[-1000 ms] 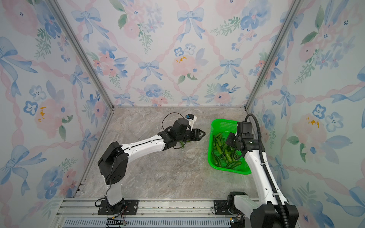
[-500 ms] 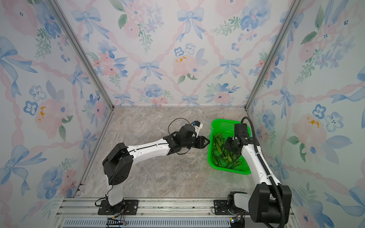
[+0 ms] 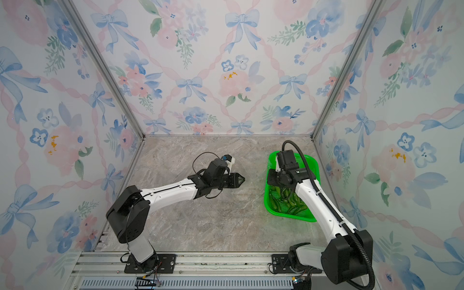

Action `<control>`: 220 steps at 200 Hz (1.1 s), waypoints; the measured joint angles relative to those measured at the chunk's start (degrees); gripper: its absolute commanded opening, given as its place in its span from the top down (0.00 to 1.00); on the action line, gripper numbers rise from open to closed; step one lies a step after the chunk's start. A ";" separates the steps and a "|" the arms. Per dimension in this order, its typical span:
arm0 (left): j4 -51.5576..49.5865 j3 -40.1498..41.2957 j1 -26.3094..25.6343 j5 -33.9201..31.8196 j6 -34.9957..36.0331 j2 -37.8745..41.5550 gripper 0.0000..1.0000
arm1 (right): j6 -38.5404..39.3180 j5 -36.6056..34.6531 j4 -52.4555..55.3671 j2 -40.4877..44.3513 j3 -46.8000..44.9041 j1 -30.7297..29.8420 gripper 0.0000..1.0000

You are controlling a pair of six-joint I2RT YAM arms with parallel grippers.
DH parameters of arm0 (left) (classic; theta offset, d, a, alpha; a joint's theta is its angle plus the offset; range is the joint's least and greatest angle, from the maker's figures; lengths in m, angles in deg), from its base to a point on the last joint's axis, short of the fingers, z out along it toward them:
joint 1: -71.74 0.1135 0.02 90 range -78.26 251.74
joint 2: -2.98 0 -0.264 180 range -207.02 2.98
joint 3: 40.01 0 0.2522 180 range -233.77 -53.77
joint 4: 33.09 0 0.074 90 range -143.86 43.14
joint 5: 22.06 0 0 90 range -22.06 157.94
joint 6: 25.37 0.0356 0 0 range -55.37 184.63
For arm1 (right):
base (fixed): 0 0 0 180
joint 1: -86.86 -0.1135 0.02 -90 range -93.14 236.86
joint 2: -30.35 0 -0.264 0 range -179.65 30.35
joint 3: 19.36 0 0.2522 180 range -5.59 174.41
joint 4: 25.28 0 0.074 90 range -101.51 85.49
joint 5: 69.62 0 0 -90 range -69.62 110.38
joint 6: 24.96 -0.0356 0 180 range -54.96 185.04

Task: Take small green peppers out of containers
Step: Place the green pepper in the basket, then pick up the green pepper from the packing box.

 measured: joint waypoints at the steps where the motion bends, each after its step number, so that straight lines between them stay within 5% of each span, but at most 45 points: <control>1: 0.04 0.31 0.24 -0.09 0.02 0.33 0.55 | 0.00 0.00 -0.07 -0.15 0.20 -0.20 0.60; 66: -0.07 12.96 8.39 -2.27 -0.42 14.60 0.50 | 4.46 3.65 -4.07 -20.33 15.10 -9.81 0.61; 133: -0.04 16.83 11.63 -2.64 -0.63 18.34 0.50 | 9.70 5.05 -1.31 -40.15 29.90 -12.07 0.62; 220: -0.02 17.14 12.74 -2.43 -0.85 18.34 0.47 | 14.73 3.89 2.67 -47.91 35.56 -13.53 0.61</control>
